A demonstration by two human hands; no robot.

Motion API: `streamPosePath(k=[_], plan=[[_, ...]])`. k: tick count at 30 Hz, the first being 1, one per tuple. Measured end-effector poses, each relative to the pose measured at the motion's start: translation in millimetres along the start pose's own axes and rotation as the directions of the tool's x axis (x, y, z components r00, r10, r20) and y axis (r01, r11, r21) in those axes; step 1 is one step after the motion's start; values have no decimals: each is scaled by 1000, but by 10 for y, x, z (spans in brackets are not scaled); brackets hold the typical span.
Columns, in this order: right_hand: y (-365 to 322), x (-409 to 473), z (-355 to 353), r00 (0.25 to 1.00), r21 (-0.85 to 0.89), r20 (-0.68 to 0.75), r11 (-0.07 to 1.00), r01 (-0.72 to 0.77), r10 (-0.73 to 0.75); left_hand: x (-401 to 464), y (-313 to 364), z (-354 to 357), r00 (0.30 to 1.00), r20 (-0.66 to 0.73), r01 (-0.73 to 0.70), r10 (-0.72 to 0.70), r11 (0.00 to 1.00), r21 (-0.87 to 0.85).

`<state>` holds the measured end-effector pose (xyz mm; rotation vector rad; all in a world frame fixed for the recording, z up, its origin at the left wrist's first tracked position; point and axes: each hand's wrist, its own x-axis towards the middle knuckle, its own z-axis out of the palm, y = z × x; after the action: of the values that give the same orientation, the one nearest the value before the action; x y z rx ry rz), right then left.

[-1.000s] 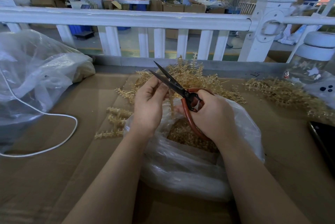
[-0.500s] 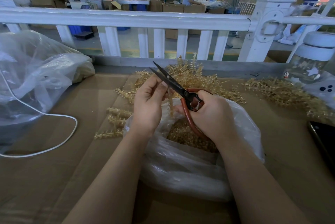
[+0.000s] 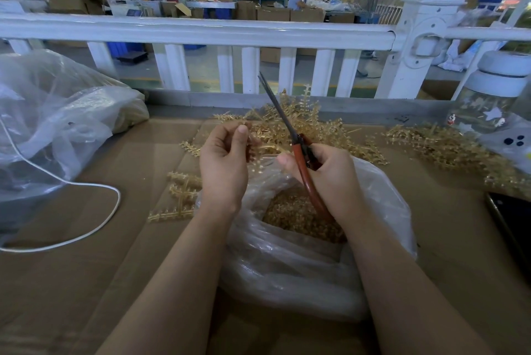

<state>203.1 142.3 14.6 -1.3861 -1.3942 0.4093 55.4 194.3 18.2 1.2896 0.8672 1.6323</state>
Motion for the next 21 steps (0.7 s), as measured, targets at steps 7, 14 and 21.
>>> streamPosePath(k=[7,14,21], plan=[[-34,15,-20,994,108,86,992,-69,60,4,-4,9,995,-95,38,-38,999,-4],[-17,30,6,991,172,60,977,-128,119,-85,-16,73,988,157,-13,3,998,62],[20,41,-25,986,149,-73,979,-137,149,-84,16,71,970,224,74,-96,992,105]])
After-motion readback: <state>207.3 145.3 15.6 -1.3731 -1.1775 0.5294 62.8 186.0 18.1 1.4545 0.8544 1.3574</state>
